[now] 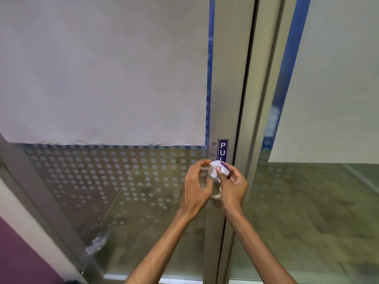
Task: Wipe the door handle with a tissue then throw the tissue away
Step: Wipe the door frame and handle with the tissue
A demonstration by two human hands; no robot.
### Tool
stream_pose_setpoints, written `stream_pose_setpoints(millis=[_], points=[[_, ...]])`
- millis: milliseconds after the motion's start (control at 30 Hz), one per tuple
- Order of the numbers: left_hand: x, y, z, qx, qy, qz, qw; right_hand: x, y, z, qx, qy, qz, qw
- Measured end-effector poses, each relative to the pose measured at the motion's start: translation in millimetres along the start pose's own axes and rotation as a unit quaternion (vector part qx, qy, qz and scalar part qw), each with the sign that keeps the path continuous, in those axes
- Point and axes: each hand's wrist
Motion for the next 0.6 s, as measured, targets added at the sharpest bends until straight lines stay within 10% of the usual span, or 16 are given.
stream_pose_setpoints(millis=[300,600], points=[[47.9,-38.3,-87.6,-0.141,0.073,-0.316,0.935,36.5,2.7,-43.8,-0.023,-0.285,0.249,0.925],[79.2,-37.2,-125.6,-0.151,0.105,-0.369,0.911,19.8,23.0,-67.4,-0.017,-0.343,0.376,0.86]])
Point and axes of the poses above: each hand's wrist, its own z-axis away from the middle knuckle, its own y-axis out of the palm, x = y × z, and after that the axes turned 10 degrees about x, right-handed
